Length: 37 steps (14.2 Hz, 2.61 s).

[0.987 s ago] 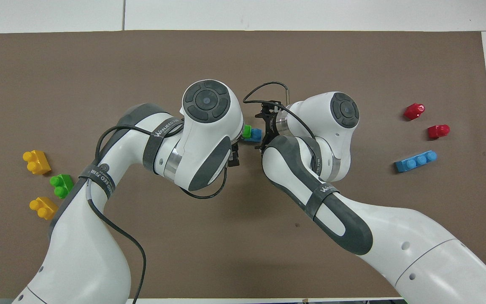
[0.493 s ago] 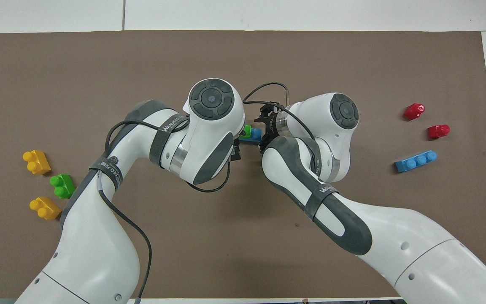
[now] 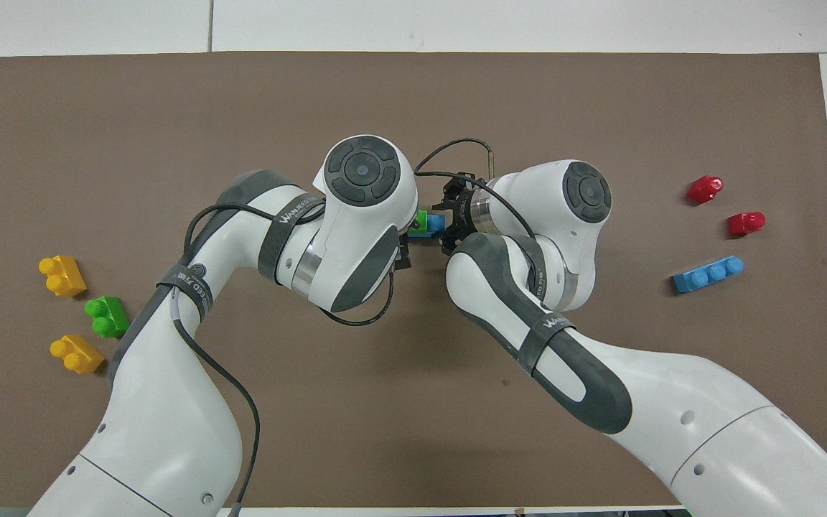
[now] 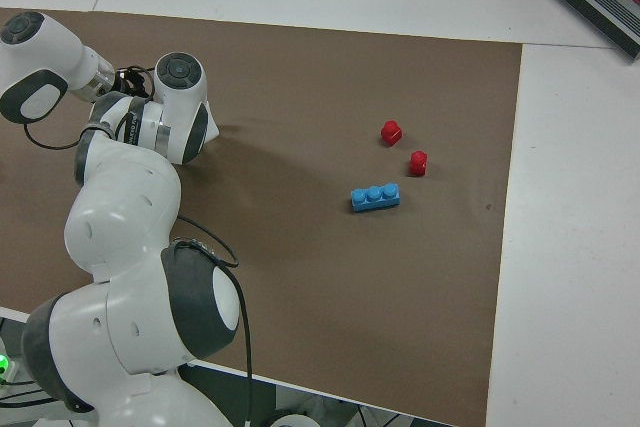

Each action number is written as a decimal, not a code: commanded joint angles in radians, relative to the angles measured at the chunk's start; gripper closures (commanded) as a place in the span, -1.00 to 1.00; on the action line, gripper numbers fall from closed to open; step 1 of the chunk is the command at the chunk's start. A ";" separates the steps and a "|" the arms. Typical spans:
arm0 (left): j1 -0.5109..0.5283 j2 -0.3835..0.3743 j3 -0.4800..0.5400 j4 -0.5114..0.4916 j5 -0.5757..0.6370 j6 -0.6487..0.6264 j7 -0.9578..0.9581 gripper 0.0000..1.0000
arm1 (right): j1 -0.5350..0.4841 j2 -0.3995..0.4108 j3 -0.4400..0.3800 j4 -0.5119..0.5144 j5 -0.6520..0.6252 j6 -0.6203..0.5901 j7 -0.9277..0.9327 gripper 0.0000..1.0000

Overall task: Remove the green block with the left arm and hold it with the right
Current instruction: 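Pull the green block off with the left gripper while the right gripper holds, then carry the green block with the left gripper while the right gripper carries the blue block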

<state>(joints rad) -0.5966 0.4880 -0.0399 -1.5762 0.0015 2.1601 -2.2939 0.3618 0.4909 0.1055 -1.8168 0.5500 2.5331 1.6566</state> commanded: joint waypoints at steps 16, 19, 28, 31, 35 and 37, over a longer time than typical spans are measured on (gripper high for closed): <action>-0.014 0.017 0.009 -0.011 0.038 0.029 -0.038 0.39 | 0.017 0.003 -0.001 -0.007 0.050 0.056 -0.012 1.00; -0.012 0.017 0.008 -0.011 0.038 0.029 -0.038 1.00 | 0.017 0.003 -0.001 -0.009 0.050 0.064 -0.015 1.00; 0.038 -0.127 0.005 -0.030 0.035 -0.068 -0.016 1.00 | 0.017 0.006 -0.003 -0.004 0.050 0.072 -0.023 1.00; 0.058 -0.167 0.006 -0.035 0.034 -0.120 0.034 1.00 | 0.016 0.006 -0.003 -0.004 0.050 0.072 -0.023 1.00; 0.115 -0.200 0.005 -0.036 0.031 -0.196 0.169 1.00 | 0.000 0.005 -0.003 0.008 0.042 0.061 -0.029 1.00; 0.159 -0.207 0.005 -0.036 0.028 -0.236 0.273 1.00 | -0.021 -0.011 -0.007 0.020 0.031 0.046 -0.057 1.00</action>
<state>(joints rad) -0.4835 0.3170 -0.0299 -1.5792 0.0323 1.9650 -2.1221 0.3689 0.4955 0.0946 -1.8058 0.5712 2.5763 1.6416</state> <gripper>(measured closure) 0.643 0.656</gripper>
